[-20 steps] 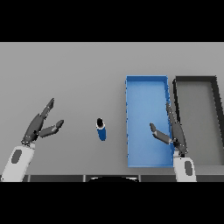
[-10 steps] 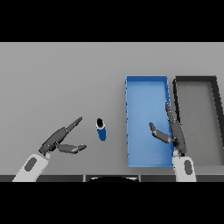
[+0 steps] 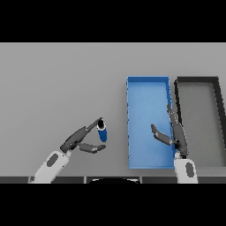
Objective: Pick up the blue pipe and place it into the blue bin.
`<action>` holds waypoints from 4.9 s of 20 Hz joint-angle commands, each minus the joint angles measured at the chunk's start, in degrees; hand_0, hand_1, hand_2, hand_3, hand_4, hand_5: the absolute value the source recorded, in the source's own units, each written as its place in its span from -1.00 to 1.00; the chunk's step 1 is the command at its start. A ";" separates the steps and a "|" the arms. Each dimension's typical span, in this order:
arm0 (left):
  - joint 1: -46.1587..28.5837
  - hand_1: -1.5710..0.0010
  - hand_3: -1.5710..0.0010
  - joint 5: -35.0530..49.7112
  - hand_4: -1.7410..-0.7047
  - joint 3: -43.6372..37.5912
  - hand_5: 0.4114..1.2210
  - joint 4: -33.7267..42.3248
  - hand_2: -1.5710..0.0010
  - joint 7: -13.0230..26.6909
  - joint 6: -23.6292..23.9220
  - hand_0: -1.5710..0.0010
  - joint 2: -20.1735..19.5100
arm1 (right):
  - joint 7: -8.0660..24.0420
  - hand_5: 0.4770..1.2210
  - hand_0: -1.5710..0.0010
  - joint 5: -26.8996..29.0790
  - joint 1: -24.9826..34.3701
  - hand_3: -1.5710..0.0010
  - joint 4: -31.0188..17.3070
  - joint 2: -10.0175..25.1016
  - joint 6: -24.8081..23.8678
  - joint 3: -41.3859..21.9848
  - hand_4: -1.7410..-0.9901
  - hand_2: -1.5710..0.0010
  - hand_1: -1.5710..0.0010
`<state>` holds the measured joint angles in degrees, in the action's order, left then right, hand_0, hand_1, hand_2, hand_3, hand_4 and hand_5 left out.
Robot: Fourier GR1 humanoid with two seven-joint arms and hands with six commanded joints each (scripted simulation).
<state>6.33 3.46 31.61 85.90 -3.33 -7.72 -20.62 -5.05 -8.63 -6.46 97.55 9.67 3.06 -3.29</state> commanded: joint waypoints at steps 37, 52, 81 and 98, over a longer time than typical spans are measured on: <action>8.47 -0.99 -0.99 -1.00 -0.47 -0.47 0.99 3.27 -0.99 -2.61 0.29 -0.99 16.23 | -1.53 -0.55 1.00 -0.46 -0.01 1.00 -0.86 1.09 0.43 0.54 0.52 1.00 1.00; 7.88 -1.00 -1.00 -4.44 -0.47 -1.47 1.00 3.74 -1.00 0.32 -2.85 -1.00 19.13 | -7.15 -0.56 1.00 -4.70 -22.51 1.00 17.75 -11.40 -9.67 -5.79 0.45 0.91 0.98; 6.42 -1.00 -1.00 -8.88 -0.47 -5.66 1.00 3.61 -1.00 1.85 -9.49 -1.00 22.39 | 37.60 -0.95 0.91 13.33 29.51 0.94 17.48 -2.32 14.95 -17.22 0.43 0.79 0.86; 4.84 -1.00 -0.82 -9.50 -0.98 -8.69 1.00 4.18 -1.00 3.47 -13.32 -1.00 25.96 | 29.09 0.79 -0.94 13.74 30.85 -0.89 13.21 -4.90 12.24 -21.52 -0.93 -0.94 -0.94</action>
<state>11.15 -5.99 22.87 90.06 0.08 -21.05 5.34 23.97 5.30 24.40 110.79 4.73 15.37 -24.82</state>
